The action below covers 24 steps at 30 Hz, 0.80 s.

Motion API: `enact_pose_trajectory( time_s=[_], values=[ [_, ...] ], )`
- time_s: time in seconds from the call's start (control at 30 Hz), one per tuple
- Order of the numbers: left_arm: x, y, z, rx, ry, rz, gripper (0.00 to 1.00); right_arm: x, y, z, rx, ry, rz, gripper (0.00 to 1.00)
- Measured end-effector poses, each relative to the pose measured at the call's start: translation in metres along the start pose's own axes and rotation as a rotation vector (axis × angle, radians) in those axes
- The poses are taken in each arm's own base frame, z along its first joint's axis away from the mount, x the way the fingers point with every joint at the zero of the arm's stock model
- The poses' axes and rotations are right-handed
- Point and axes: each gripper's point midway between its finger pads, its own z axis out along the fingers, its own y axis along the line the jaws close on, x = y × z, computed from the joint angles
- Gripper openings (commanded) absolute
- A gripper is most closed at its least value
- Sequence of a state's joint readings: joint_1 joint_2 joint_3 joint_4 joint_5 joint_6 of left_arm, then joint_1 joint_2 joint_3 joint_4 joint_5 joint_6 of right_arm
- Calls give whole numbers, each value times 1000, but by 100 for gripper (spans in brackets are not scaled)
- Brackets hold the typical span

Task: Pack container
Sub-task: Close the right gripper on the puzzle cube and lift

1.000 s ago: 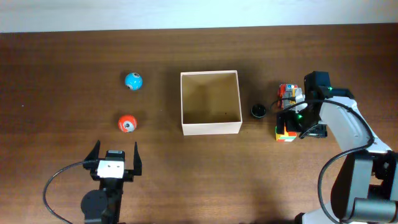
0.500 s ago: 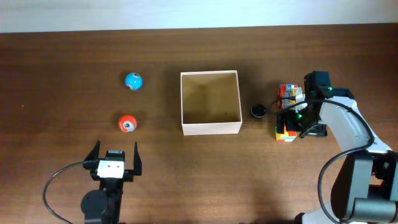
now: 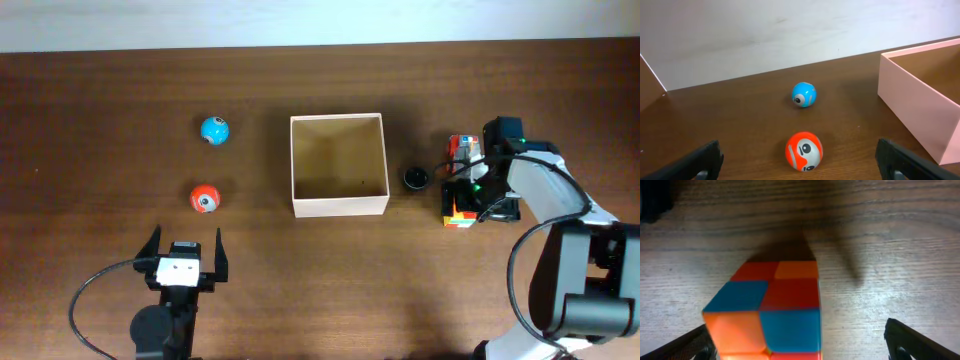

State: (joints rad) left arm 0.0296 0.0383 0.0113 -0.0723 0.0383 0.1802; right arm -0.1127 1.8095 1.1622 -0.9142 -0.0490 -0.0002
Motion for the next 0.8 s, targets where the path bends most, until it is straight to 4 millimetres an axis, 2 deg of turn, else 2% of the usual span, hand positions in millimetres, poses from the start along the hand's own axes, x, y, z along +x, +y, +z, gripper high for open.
enact_pose_trajectory(
  time_s=[0.1, 0.2, 0.3, 0.37, 0.67, 0.8],
  values=[
    [0, 0, 0, 0, 0, 0, 99, -2, 0, 1, -1, -7, -5, 98],
    [0, 0, 0, 0, 0, 0, 99, -3, 0, 3, -1, -6, -14, 75],
    [0, 0, 0, 0, 0, 0, 99, -4, 0, 5, -4, -6, -18, 56],
    [0, 0, 0, 0, 0, 0, 99, -5, 0, 5, -4, -10, -17, 47],
    [0, 0, 0, 0, 0, 0, 99, -6, 1, 4, -6, -13, -16, 42],
    [0, 0, 0, 0, 0, 0, 99, -1, 6, -3, -30, 25, -15, 43]
  ],
)
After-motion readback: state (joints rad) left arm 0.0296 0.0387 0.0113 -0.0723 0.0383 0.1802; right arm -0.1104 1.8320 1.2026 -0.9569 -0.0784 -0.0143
